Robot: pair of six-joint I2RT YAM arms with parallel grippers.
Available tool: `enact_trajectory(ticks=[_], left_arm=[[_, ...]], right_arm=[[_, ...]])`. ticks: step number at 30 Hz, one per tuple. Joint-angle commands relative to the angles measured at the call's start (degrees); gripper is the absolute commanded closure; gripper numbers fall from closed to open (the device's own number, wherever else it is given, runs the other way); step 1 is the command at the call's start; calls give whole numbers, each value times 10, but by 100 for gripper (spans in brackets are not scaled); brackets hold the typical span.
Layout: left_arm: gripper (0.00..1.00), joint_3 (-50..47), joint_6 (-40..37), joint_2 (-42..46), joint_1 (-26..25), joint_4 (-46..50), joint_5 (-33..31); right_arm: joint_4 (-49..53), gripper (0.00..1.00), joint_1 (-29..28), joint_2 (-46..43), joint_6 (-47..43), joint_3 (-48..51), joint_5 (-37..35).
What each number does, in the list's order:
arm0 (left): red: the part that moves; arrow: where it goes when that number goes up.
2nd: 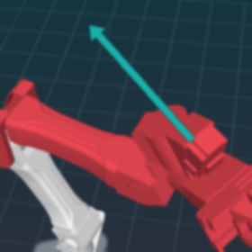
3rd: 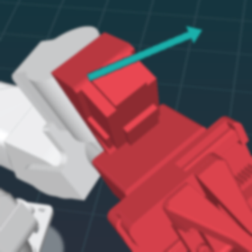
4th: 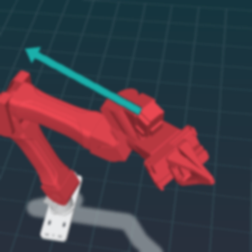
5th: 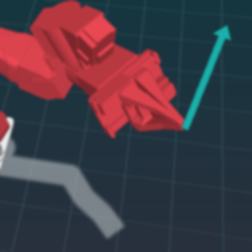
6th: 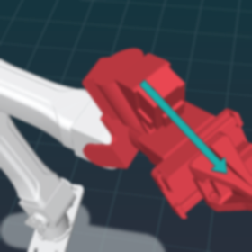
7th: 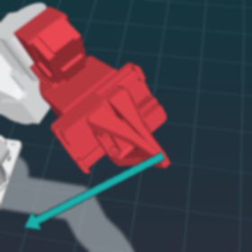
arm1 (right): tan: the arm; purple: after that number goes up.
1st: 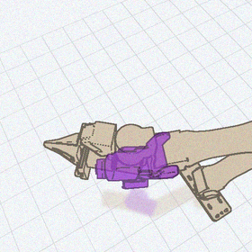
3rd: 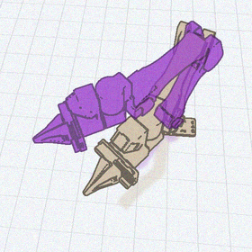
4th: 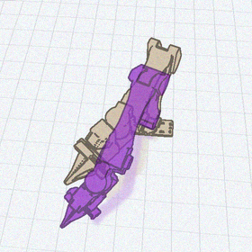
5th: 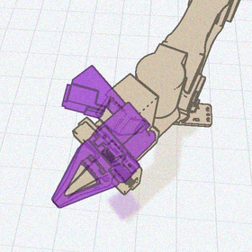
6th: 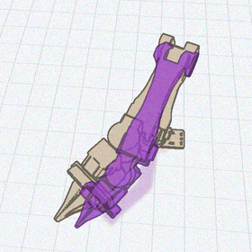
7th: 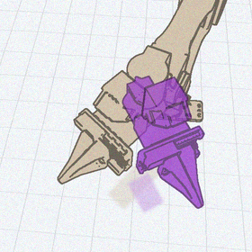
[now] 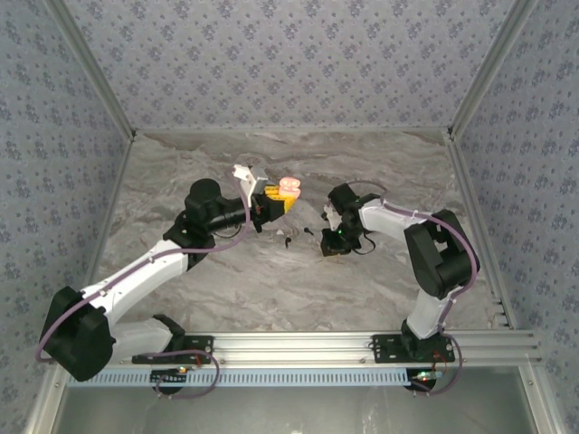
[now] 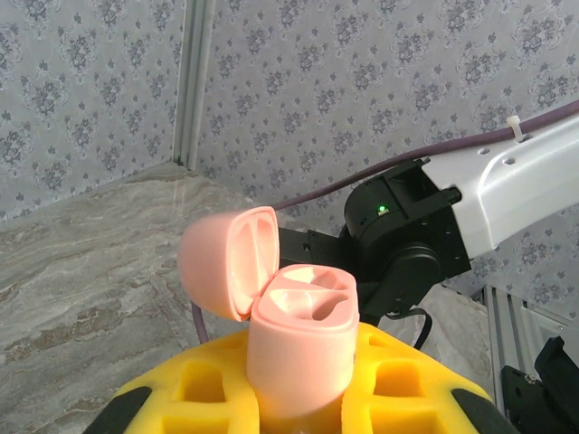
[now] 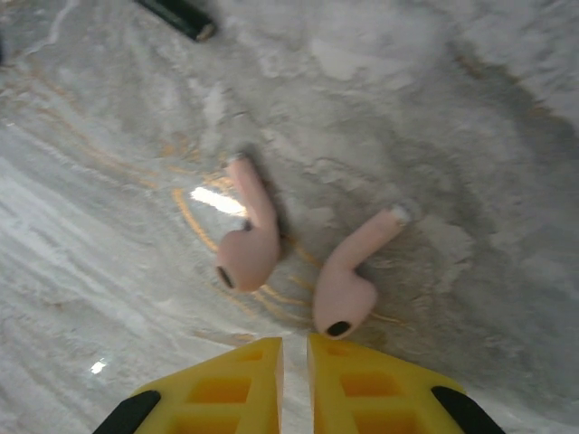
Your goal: Insert wireless bluetooth earbuds into charging case
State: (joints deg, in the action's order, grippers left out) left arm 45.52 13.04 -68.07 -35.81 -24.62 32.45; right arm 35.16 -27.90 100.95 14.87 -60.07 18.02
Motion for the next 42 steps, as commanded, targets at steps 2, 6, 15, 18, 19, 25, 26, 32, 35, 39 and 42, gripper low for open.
enact_trajectory(ticks=[2,6,15,18,19,25,26,32,35,39,42], left_arm=[[86,-2,-9,19,-5,-10,-8],[86,-6,-9,21,-6,-13,-11],[86,-6,-13,24,-5,-10,-15],[86,-6,-13,24,-5,-10,-16],[86,-6,-13,24,-5,-10,-16],[86,-5,-13,25,-5,-10,-17],[86,-5,-12,24,-5,-10,-17],[86,-4,-13,27,-5,-6,-17],[86,-5,-13,28,-5,-5,-18],[86,-4,-14,31,-5,-3,-19],[86,-4,-15,32,-5,-2,-20]], right_arm=[[14,85,-4,11,15,-18,-57],[20,85,-4,18,22,-30,-88],[42,85,-2,49,21,-73,-138],[57,85,-1,64,20,-103,-163],[59,85,0,67,20,-107,-169],[60,85,11,83,19,-139,-162],[58,85,12,86,19,-143,-157],[54,85,18,109,18,-166,-137],[56,85,22,120,17,-179,-132],[64,85,25,127,13,-193,-144],[68,84,25,124,9,-200,-158]])
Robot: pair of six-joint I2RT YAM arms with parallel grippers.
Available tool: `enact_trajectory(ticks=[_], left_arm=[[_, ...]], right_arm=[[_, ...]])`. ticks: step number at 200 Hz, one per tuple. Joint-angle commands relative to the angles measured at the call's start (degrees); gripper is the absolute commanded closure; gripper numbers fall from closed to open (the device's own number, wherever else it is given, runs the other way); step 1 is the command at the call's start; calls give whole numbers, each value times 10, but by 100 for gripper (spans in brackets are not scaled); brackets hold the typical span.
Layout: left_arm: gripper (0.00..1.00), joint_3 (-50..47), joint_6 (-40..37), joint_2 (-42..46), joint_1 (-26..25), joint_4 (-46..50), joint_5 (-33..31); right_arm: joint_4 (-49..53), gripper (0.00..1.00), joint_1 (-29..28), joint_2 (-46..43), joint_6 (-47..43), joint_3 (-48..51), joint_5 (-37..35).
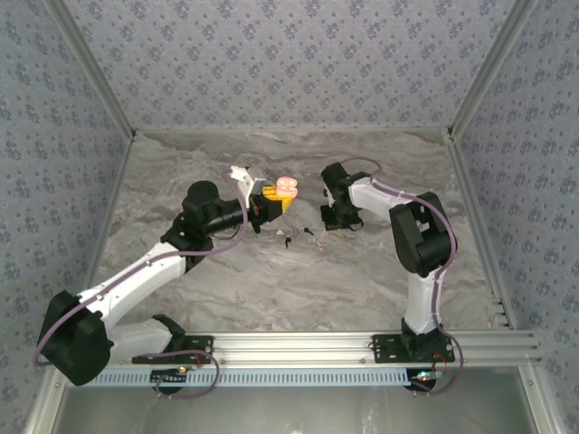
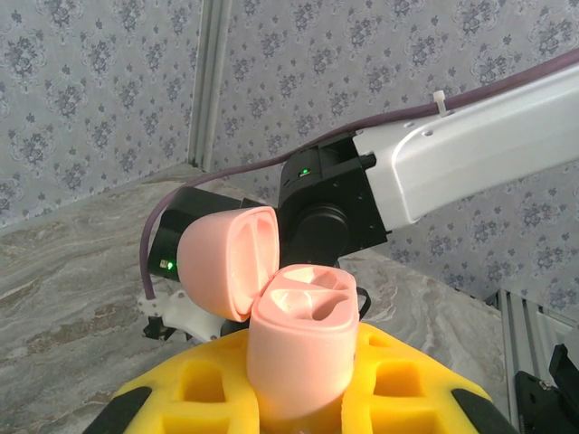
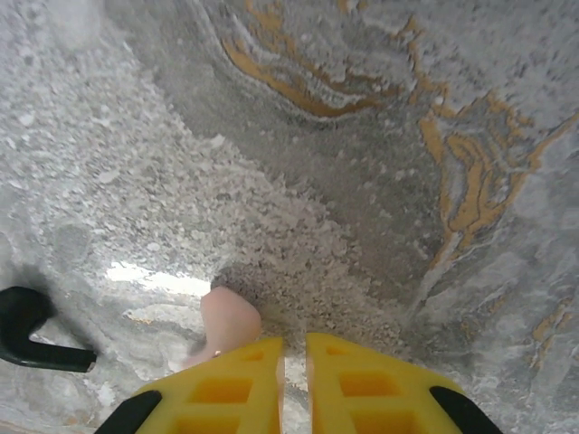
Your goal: Insert wireless bluetooth earbuds into charging case
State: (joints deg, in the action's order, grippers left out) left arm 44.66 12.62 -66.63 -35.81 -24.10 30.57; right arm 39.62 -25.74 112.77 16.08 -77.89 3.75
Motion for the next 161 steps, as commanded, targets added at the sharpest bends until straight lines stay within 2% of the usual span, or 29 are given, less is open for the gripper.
enact_trajectory(ticks=[1,32,67,116,161], left_arm=[[86,4,-11,18,-5,-7,-1],[86,5,-11,20,-5,-6,-2],[86,5,-12,21,-5,-6,-1],[86,5,-11,20,-5,-7,1],[86,2,-8,21,-5,-10,0]], right_arm=[[27,84,4,3,-4,-23,-17],[29,82,4,-26,3,-12,-3],[15,73,4,-52,15,9,36],[4,67,7,-35,19,7,66],[13,60,7,-8,34,-15,61]])
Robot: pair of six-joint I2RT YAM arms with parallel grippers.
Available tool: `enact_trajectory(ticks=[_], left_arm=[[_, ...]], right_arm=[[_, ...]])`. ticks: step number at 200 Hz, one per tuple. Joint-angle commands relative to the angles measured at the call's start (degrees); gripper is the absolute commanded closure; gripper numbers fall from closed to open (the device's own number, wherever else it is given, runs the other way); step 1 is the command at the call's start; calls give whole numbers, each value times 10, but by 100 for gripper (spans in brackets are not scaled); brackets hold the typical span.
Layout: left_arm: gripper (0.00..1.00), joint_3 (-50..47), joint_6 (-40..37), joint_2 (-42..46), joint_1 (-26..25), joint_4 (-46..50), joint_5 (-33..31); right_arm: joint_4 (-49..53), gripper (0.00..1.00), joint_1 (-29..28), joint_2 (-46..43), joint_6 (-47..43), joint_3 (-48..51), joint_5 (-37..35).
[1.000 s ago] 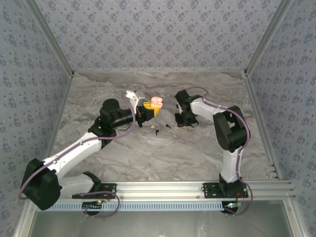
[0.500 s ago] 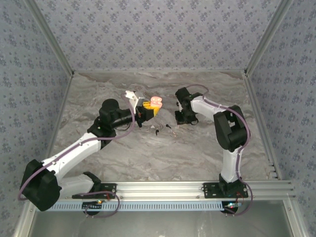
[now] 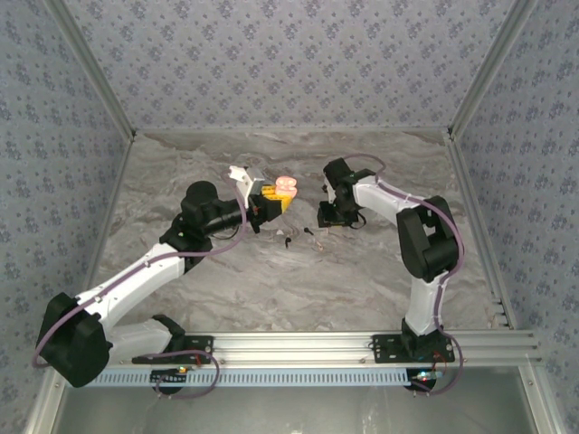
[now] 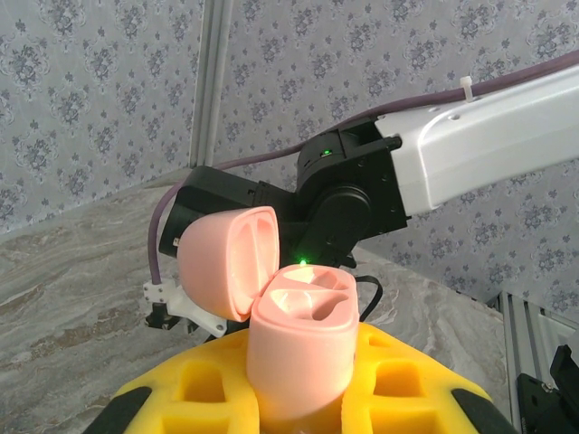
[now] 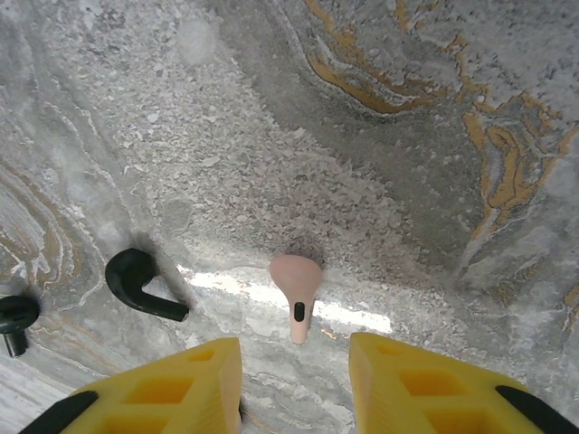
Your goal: Insert wireless bluetooth earbuds into charging case
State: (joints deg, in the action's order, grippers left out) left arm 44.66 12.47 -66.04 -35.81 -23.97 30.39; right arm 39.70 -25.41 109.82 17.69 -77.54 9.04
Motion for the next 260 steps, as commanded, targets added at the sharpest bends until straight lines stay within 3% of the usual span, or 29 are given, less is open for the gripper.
enact_trajectory(ticks=[1,150,260], left_arm=[[86,2,-6,16,-5,-11,2],[86,0,-8,15,-5,-13,1],[86,-1,-9,15,-5,-17,-1]], right_arm=[[12,60,3,22,19,-19,8],[67,63,-25,78,97,-91,-84],[92,66,-40,101,107,-121,-96]])
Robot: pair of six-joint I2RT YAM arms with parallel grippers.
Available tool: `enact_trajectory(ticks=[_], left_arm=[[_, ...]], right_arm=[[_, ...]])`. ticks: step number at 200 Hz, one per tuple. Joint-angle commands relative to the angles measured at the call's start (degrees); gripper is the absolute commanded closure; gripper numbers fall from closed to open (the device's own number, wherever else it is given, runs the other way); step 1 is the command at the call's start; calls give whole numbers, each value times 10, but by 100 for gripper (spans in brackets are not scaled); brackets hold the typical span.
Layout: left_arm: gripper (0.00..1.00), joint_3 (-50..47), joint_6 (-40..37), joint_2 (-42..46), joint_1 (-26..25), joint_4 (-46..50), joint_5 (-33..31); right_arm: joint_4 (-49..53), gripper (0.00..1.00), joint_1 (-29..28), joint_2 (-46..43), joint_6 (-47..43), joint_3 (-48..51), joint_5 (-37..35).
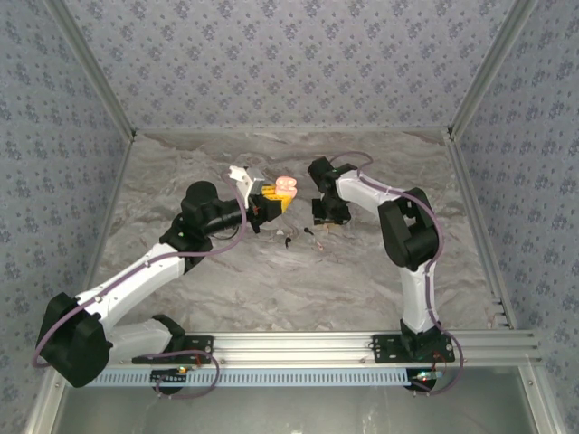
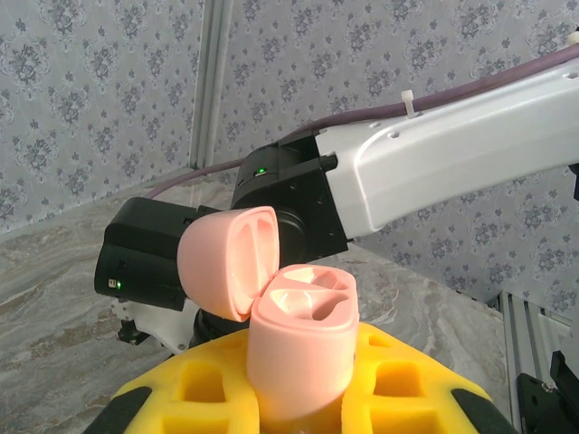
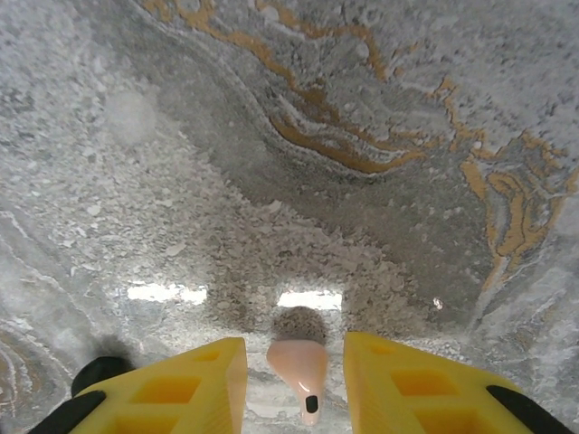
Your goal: Insert wireless bluetooth earbuds into charging case
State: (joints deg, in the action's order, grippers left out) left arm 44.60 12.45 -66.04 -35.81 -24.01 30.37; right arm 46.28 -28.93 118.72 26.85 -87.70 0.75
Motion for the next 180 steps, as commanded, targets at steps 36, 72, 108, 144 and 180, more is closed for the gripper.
enact_trajectory(ticks=[36,72,108,144,180], left_arm=[[86,0,-7,15,-5,-17,0],[86,-1,-8,15,-5,-17,0],[86,-1,-8,14,-5,-18,-1],[86,-1,-8,12,-5,-20,-1],[86,-2,-7,12,-6,-22,-1]], right_arm=[[27,67,-5,16,16,-22,-15],[26,68,-5,22,18,-24,-14],[29,69,-7,26,20,-27,-18],[29,71,-8,30,21,-26,-19],[28,72,-8,37,19,-26,-15]])
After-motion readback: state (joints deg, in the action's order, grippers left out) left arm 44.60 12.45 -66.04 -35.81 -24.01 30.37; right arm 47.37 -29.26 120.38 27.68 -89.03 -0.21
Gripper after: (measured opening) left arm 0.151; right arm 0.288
